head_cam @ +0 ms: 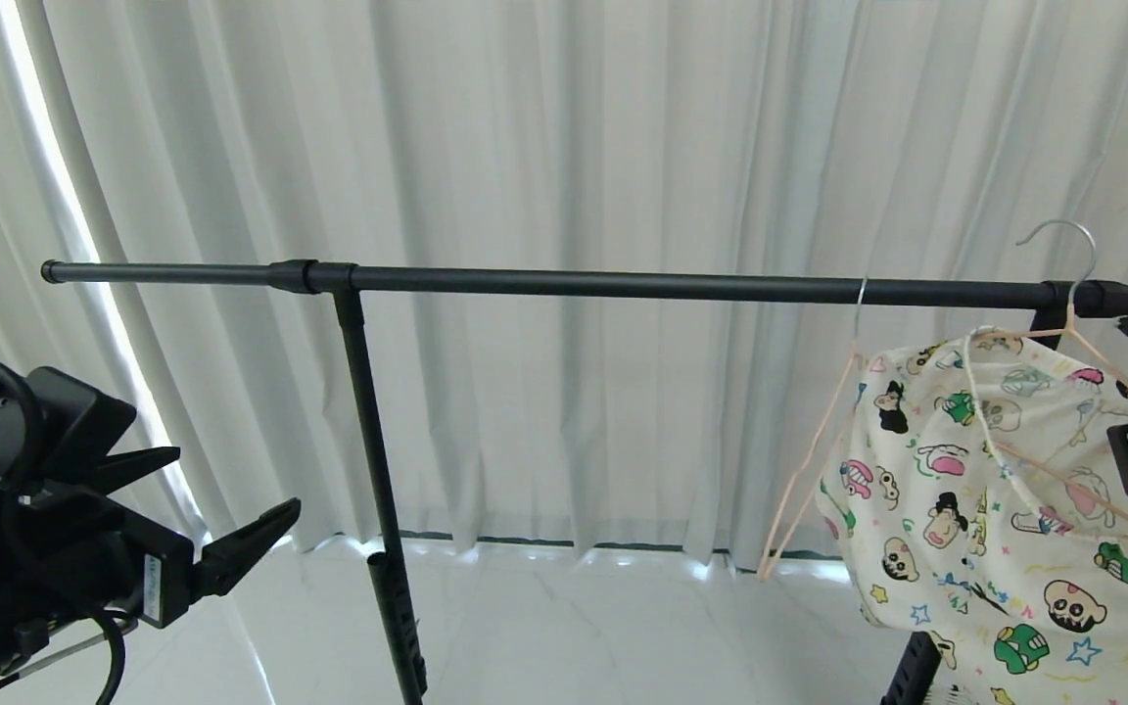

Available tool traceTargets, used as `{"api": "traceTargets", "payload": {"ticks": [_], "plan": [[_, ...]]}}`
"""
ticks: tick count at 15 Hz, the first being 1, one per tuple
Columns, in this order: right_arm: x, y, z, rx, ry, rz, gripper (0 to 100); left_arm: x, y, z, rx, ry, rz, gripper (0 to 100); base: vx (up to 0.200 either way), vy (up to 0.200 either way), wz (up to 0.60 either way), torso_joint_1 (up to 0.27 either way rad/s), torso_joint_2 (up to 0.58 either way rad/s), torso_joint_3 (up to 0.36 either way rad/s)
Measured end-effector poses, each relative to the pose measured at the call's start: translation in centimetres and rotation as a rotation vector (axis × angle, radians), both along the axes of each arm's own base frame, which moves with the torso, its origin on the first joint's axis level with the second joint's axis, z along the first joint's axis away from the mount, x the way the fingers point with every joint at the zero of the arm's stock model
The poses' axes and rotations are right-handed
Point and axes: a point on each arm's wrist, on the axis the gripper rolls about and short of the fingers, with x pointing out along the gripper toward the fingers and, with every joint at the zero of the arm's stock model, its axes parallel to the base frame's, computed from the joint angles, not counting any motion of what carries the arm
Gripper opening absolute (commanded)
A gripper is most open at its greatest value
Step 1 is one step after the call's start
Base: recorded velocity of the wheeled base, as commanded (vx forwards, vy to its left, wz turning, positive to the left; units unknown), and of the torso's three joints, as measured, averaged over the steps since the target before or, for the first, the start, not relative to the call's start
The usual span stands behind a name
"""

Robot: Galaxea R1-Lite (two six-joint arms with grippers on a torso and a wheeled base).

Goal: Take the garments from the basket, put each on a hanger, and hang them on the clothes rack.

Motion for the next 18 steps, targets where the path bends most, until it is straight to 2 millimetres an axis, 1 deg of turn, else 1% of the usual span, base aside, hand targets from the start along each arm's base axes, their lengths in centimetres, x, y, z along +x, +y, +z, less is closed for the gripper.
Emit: {"api": "traceTargets", "payload": {"ticks": [3, 5, 9, 14, 18], "plan": [[0.6, 0.0, -0.4, 0.001, 0.014, -0.003, 0, 0.0, 0.0, 0.0, 0.000, -0.002, -0.002, 100, 0.000, 0.000, 0.00, 0.000, 0.00, 0.000], [1.7, 0.1, -0.8, 0.002, 0.015, -0.002, 0, -0.1, -0.2, 0.0, 0.000, -0.002, -0.012, 100, 0.000, 0.000, 0.00, 0.000, 0.00, 0.000], [3.7, 0.5, -2.5, 0.000, 0.056, 0.006, 0, -0.1, -0.6, 0.1, 0.001, -0.005, -0.042, 100, 0.000, 0.000, 0.00, 0.000, 0.00, 0.000], [4.9, 0.7, -3.3, 0.020, 0.080, -0.011, 0, -0.2, -1.5, 0.2, 0.000, -0.006, -0.101, 100, 0.000, 0.000, 0.00, 0.000, 0.00, 0.000], [5.3, 1.7, -3.8, 0.014, 0.097, 0.025, 0, -0.2, -1.8, 0.1, 0.001, -0.003, -0.121, 100, 0.000, 0.000, 0.00, 0.000, 0.00, 0.000]]}}
